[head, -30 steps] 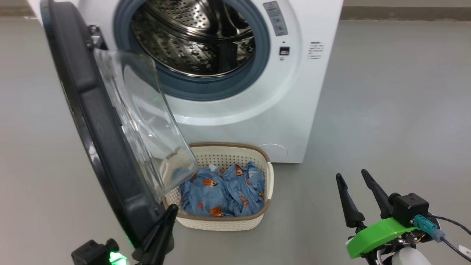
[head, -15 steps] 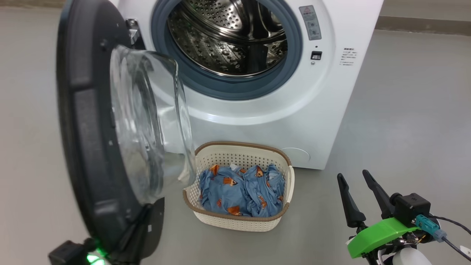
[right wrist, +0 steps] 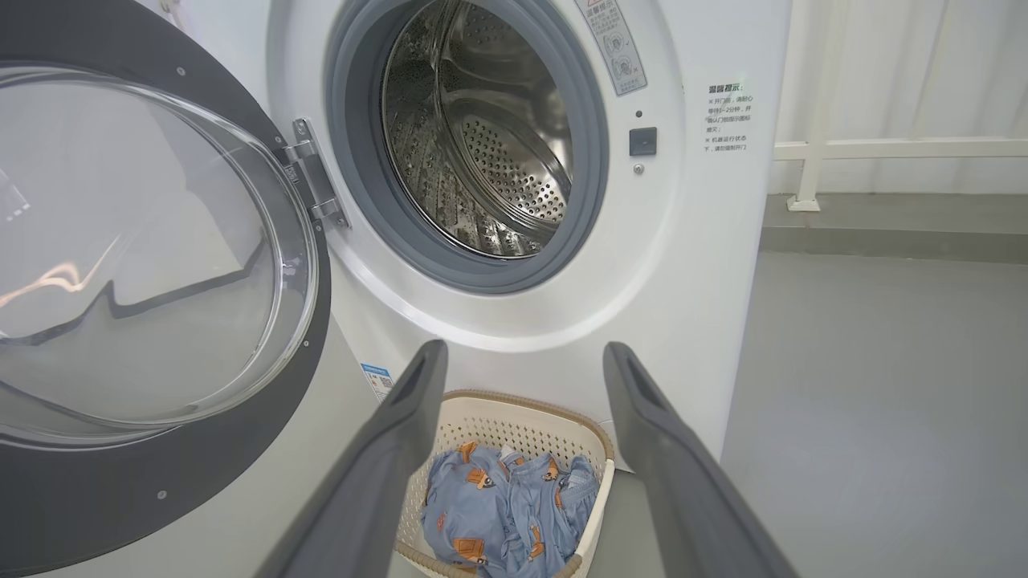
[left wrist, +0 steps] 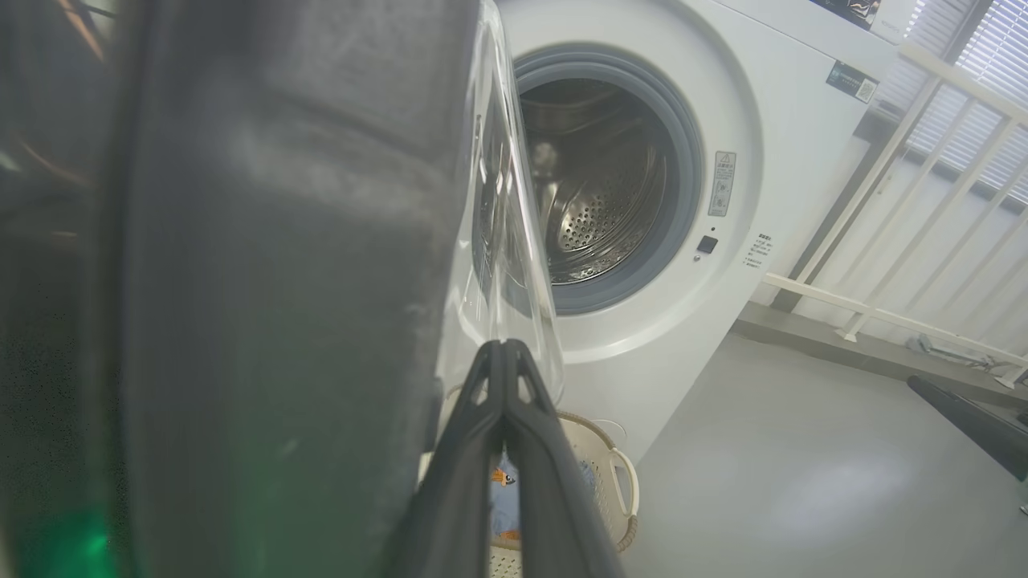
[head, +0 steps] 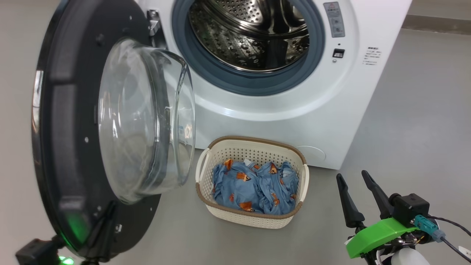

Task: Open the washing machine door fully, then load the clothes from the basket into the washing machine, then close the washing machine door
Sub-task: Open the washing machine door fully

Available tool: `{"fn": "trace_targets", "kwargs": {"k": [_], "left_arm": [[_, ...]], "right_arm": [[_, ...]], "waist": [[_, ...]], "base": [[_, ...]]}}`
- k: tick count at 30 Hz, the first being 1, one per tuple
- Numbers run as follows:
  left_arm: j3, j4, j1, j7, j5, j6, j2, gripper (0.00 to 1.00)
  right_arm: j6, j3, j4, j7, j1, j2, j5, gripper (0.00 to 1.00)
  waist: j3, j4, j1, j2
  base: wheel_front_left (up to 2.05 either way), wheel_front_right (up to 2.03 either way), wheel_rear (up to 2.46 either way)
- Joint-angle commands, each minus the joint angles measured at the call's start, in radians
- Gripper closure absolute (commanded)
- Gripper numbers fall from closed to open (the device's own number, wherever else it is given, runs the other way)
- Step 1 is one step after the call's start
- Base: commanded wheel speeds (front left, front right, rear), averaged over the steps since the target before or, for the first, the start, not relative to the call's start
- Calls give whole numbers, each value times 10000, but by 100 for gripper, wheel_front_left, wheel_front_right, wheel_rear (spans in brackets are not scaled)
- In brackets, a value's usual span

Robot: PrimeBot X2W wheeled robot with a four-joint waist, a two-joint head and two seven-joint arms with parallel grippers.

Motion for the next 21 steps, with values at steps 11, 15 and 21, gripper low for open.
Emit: {"fn": "trace_targets", "kwargs": {"k": [11, 15, 21], "left_arm": [[1202, 1079, -1090, -130, -272, -6, 907, 100], [1399, 1509, -1441, -140, -296, -116, 1139, 100], [1635, 2381, -2013, -149, -421, -372, 1482, 100]], "right_arm": [[58, 187, -105, -122, -488, 105, -193, 0], [58, 173, -95, -122, -591, 148, -265, 0], [58, 134, -97, -122, -719, 211, -384, 0]], "waist": [[202, 495, 0, -1], [329, 538, 0, -1], [556, 558, 0, -1]], "base": [[0, 0, 0], [0, 0, 0], [0, 0, 0]]}}
